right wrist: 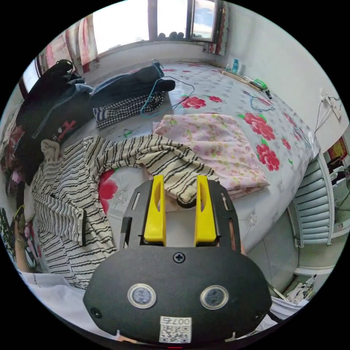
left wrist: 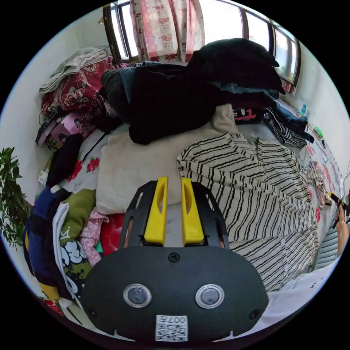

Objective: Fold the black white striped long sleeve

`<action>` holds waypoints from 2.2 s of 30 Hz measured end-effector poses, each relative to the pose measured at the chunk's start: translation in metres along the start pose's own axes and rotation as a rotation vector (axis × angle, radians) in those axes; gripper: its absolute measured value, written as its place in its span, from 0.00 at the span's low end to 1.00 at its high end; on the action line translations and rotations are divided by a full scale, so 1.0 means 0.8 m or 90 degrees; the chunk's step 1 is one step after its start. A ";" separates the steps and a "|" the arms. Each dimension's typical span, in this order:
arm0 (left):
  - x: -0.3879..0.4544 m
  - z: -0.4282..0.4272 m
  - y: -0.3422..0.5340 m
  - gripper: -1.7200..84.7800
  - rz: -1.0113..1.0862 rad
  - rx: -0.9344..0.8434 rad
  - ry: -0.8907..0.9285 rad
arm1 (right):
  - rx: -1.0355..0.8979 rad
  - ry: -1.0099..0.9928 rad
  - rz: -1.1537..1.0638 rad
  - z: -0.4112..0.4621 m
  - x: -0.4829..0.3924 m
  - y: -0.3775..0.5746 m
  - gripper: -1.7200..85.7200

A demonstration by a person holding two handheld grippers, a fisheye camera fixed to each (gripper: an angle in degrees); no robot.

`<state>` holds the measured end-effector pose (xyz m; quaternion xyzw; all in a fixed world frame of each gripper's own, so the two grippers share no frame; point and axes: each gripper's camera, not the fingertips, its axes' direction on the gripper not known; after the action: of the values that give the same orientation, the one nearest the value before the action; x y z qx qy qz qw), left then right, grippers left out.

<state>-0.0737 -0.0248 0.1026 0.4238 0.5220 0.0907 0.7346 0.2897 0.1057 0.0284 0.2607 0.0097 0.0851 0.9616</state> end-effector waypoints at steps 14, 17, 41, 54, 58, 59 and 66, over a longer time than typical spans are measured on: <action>0.019 -0.045 0.105 0.04 -0.046 -0.092 0.109 | 0.216 -0.164 -0.040 -0.132 -0.020 -0.013 0.02; 0.030 -0.061 0.113 0.05 -0.040 -0.082 0.137 | 0.342 -0.261 -0.245 -0.225 -0.098 -0.014 0.02; 0.048 -0.119 0.215 0.14 -0.007 -0.091 0.206 | -0.023 -0.285 -0.592 -0.041 -0.451 0.174 0.05; 0.134 -0.074 0.182 0.13 0.044 -0.211 0.117 | -0.032 -0.253 -0.479 0.099 -0.489 0.040 0.02; 0.125 -0.083 0.182 0.12 0.019 -0.209 0.125 | -0.051 -0.249 -0.395 0.145 -0.440 -0.008 0.02; 0.120 -0.090 0.182 0.12 0.009 -0.198 0.134 | -0.061 -0.243 -0.361 0.151 -0.423 -0.022 0.02; 0.065 -0.135 0.210 0.12 -0.081 -0.182 0.149 | -0.011 -0.340 -0.260 0.103 -0.329 -0.020 0.03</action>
<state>-0.0901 0.1669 0.1773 0.2681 0.6114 0.1659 0.7258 0.0378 0.0067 0.0851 0.2584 -0.1916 -0.1804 0.9295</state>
